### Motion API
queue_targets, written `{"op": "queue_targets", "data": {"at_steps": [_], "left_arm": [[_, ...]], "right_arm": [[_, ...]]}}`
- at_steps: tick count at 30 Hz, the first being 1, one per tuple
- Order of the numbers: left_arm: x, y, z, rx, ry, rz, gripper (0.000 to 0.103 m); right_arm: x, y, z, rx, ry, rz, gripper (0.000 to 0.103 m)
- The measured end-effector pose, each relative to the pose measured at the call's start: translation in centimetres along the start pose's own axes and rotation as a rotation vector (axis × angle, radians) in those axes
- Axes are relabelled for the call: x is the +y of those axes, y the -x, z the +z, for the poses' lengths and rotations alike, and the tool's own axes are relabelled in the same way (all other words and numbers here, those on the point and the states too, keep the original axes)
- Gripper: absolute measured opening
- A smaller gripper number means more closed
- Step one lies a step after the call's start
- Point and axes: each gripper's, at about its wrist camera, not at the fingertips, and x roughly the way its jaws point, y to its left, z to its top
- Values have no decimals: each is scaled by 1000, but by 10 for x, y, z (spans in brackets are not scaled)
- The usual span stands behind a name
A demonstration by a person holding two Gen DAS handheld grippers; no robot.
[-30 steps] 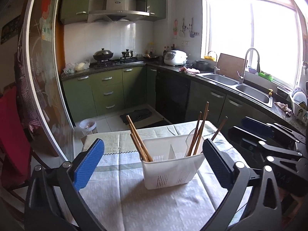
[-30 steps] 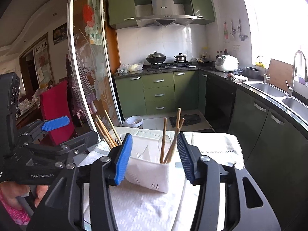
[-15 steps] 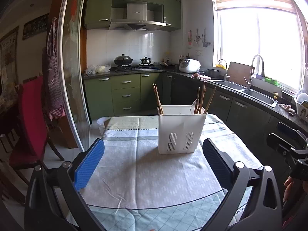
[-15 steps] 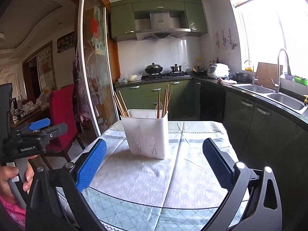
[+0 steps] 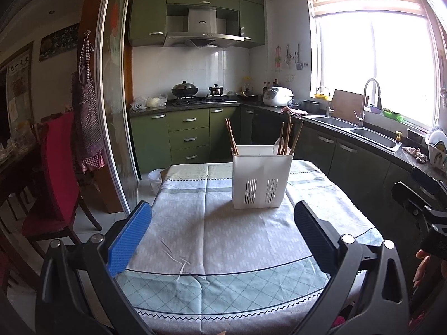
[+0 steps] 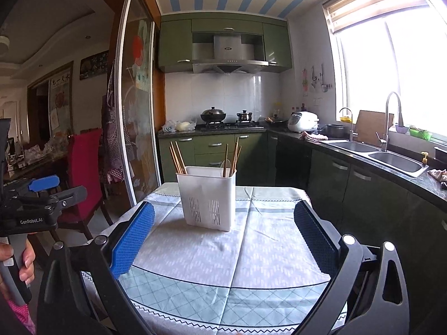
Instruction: Organize utensils
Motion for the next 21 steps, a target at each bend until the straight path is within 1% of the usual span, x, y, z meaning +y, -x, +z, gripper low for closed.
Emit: {"op": "queue_targets", "data": {"at_steps": [2,7,14,21], "left_arm": [[2,0,-1,6,5,-1,97],[6,0,-5,18,5,3,97],[11,-2,-7,29,21,6,97],[5,-4,-8,37,5,7,97]], "right_arm": [[1,-4,-1,19,1,1,99],[4,-13,0,36,7,-3,99],[7,-20,-1,48,14,4,99],[6,-23,0,49,10,3,99]]}}
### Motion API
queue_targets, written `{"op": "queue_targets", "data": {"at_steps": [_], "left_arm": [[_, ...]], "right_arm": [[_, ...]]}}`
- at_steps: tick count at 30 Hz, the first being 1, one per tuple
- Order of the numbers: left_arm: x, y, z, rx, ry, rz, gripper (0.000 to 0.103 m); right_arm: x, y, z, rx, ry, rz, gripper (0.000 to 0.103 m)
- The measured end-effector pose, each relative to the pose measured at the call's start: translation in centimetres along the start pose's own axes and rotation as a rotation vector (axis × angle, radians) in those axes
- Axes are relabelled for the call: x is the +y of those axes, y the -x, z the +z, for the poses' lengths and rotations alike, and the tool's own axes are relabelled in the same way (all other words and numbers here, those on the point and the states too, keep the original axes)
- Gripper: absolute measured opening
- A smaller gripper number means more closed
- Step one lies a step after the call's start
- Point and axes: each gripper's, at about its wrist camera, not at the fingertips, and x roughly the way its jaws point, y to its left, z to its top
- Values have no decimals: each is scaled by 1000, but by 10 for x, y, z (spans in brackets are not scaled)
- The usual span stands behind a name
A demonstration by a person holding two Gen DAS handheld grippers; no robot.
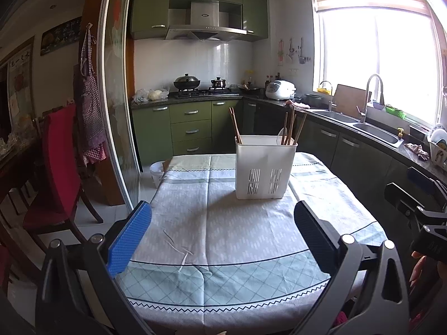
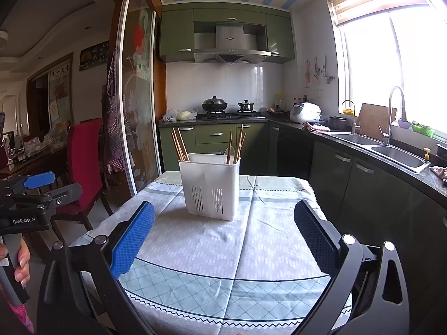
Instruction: Organize utensils
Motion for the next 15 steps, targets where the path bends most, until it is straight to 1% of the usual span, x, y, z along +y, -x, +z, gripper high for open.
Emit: {"op": "queue_targets", "data": {"at_steps": [15], "left_arm": [[-1,1,-1,-1,2,2,97]], "right_arm": [[2,1,0,-1,-4,0,99]]}}
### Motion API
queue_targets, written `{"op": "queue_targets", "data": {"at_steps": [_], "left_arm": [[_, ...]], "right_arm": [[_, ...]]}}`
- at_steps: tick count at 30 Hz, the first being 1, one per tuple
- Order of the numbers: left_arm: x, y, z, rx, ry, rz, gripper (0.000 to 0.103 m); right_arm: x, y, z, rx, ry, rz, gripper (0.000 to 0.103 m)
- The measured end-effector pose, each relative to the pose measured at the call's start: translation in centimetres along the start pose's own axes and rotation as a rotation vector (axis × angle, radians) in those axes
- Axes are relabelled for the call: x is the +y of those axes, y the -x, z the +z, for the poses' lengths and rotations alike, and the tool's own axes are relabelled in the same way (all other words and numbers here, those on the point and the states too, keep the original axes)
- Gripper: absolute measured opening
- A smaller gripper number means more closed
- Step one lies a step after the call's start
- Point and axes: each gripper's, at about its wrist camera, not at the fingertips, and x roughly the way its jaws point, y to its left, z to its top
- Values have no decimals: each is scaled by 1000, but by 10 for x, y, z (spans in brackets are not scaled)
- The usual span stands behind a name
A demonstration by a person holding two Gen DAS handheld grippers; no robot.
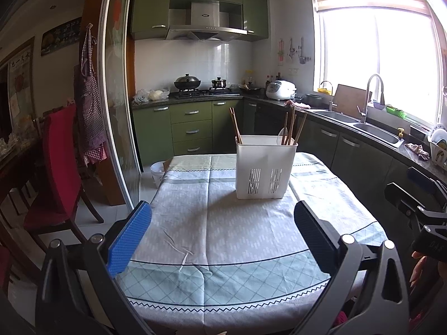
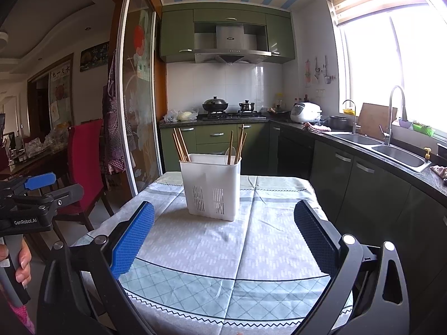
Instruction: Organize utensils
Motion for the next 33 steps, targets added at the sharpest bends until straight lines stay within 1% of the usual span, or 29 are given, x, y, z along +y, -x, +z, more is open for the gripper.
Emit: {"op": "queue_targets", "data": {"at_steps": [25,33], "left_arm": [[4,-1,0,10,18,20,97],[5,-4,-1,18,13,38,97]], "right_arm": [[0,-1,-1,5,2,1,99],[0,-2,-2,6,5,0,99]]}}
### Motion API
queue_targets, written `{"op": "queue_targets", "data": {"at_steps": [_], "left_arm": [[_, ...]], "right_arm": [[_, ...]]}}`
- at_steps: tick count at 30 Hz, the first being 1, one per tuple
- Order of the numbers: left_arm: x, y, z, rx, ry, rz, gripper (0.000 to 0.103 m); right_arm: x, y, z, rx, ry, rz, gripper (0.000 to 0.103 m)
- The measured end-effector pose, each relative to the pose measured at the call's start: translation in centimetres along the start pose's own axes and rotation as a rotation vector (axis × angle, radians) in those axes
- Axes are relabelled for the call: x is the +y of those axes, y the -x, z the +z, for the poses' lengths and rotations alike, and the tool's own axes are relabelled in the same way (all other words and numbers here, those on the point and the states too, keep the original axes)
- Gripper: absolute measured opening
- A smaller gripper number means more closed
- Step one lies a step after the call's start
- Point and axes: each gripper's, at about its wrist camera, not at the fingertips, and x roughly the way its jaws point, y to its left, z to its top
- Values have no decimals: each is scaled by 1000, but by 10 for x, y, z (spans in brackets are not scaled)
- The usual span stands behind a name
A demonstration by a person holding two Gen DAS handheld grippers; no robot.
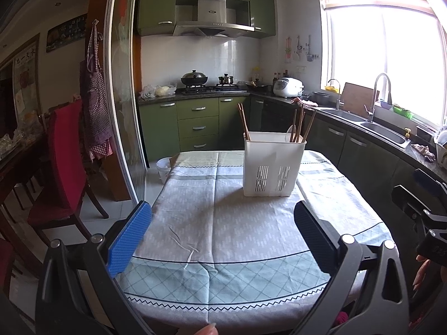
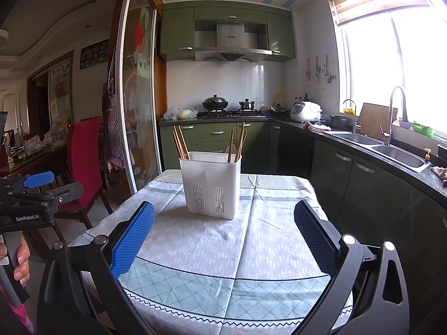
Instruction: Organize utensils
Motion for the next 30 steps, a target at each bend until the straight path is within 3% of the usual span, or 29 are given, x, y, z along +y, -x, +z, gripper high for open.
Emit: {"op": "queue_targets", "data": {"at_steps": [25,30], "left_arm": [[-2,-12,0,45,-3,-45,97],[-7,-12,-2,14,-38,-43,97]], "right_arm": [[-3,-6,-4,11,4,2,99],[-3,-8,-5,14,5,3,99]]}}
